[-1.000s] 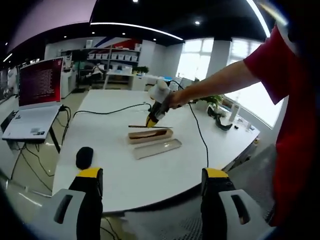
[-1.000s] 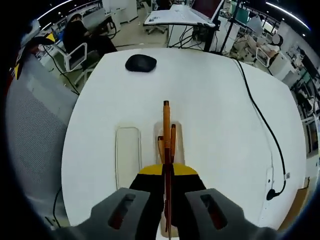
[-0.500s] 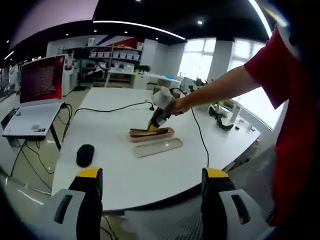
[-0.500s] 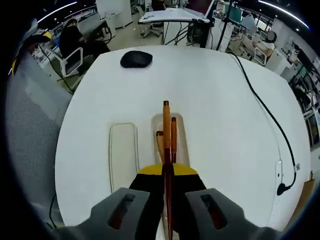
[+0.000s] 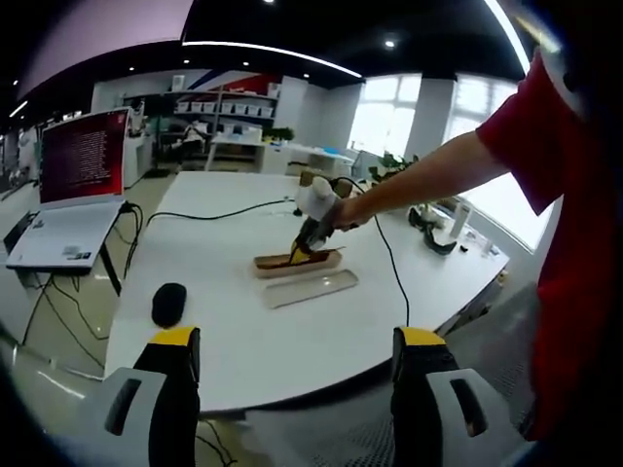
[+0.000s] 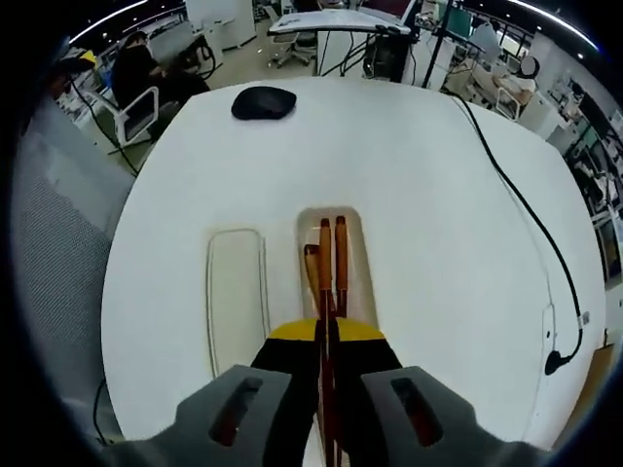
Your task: Arrange the utensils inside the cutlery case until each visible utensil rests in its matching compartment.
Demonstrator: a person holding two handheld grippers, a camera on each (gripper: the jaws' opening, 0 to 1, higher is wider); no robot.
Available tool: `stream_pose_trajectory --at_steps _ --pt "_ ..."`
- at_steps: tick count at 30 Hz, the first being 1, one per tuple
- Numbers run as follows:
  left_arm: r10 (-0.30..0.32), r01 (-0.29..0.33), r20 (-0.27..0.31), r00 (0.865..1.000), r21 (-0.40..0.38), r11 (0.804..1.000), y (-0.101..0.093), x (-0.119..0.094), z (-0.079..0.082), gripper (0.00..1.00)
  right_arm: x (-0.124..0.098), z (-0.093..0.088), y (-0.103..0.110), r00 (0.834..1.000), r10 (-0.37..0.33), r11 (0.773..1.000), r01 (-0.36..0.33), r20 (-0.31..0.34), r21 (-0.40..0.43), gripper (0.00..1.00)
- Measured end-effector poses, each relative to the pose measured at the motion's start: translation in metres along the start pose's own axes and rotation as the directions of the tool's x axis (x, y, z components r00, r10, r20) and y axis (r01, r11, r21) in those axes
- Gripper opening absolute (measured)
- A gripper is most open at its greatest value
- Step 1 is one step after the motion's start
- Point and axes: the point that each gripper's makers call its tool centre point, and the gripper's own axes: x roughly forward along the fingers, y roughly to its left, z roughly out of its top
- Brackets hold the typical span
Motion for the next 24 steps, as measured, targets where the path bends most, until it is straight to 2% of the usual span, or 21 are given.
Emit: stream_pose_trajectory --at_steps 2,4,7,10,14,16,20,22,24 --pt "0.001 -0.001 0.005 1.000 0.005 1.000 0.000 -0.001 0.002 0.83 -0.001 0.000 0.004 1.000 0.012 1.000 -0.012 0.000 -0.004 0.00" --pt "-0.001 0.001 0.008 1.000 0.004 1.000 -0.001 -0.001 0.003 0.83 -0.004 0.001 0.001 1.000 -0.008 1.000 0.008 -0.001 -0.028 0.00" --pt "-0.002 0.002 0.008 1.000 0.013 1.000 -0.002 -0.002 0.004 0.83 -0.012 0.007 -0.006 1.000 -0.022 1.000 0.021 0.017 0.009 0.07" --pt "-0.001 0.001 0.015 1.000 0.013 1.000 -0.001 -0.003 0.005 0.83 -0.026 0.012 -0.016 0.998 -0.048 0.999 0.048 0.046 0.010 0.01" --pt "-0.001 0.001 0.020 1.000 0.015 1.000 -0.002 -0.004 0.006 0.83 -0.038 0.007 -0.026 0.996 -0.078 0.996 0.076 0.049 0.043 0.00" --pt "-0.007 0.007 0.022 1.000 0.019 1.000 -0.004 -0.005 0.007 0.83 -0.047 -0.005 -0.043 0.990 -0.132 0.988 0.128 0.039 0.089 0.00" --pt "-0.010 0.010 0.026 1.000 0.022 1.000 -0.004 -0.006 0.009 0.83 -0.063 -0.019 -0.059 0.977 -0.208 0.957 0.192 0.054 0.218 0.00" --pt "-0.013 0.012 0.027 1.000 0.023 1.000 -0.003 -0.007 0.009 0.83 -0.069 -0.033 -0.064 0.970 -0.241 0.947 0.230 0.021 0.225 0.00" --pt "-0.015 0.014 0.025 1.000 0.028 1.000 -0.003 -0.007 0.009 0.83 -0.073 -0.044 -0.063 0.970 -0.243 0.944 0.235 0.008 0.233 0.00"
